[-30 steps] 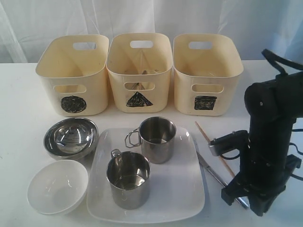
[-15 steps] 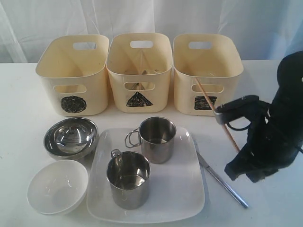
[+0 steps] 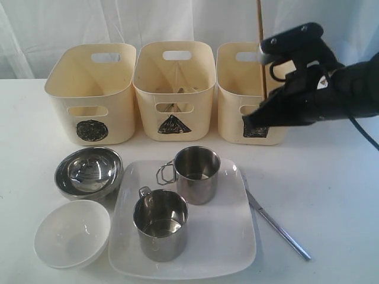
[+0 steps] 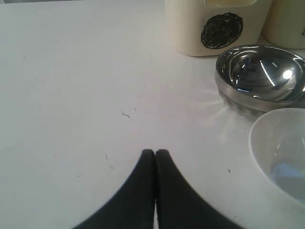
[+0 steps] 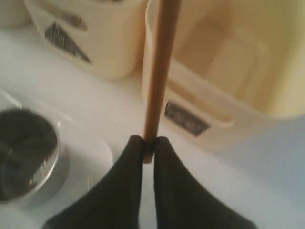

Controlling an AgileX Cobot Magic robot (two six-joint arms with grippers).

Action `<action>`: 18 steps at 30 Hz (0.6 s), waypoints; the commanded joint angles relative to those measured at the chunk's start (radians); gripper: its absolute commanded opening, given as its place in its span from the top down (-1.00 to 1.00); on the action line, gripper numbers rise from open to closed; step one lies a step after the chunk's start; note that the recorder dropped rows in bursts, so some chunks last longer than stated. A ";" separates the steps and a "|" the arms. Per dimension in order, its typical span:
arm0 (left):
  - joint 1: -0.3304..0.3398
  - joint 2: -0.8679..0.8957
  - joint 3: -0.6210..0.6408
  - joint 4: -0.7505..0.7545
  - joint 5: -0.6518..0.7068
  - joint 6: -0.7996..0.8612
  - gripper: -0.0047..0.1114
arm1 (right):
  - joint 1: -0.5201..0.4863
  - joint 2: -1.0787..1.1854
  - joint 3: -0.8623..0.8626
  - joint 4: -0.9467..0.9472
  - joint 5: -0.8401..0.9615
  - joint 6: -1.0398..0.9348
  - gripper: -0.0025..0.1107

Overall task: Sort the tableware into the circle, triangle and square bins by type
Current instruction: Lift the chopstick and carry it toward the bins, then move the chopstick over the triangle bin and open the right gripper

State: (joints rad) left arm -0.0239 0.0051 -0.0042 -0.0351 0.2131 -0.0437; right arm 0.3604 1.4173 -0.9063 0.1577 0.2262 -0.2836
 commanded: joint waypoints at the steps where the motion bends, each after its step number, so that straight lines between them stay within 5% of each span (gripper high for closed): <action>1: 0.002 -0.005 0.004 -0.001 -0.002 -0.004 0.92 | 0.000 0.038 -0.065 0.008 -0.166 -0.007 0.96; 18: 0.002 -0.005 0.004 -0.001 -0.002 -0.004 0.92 | 0.109 0.503 -0.503 0.006 -0.280 -0.004 0.96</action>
State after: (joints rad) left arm -0.0239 0.0051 -0.0042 -0.0351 0.2131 -0.0437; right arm 0.4684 1.8690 -1.3625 0.1594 -0.0624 -0.2836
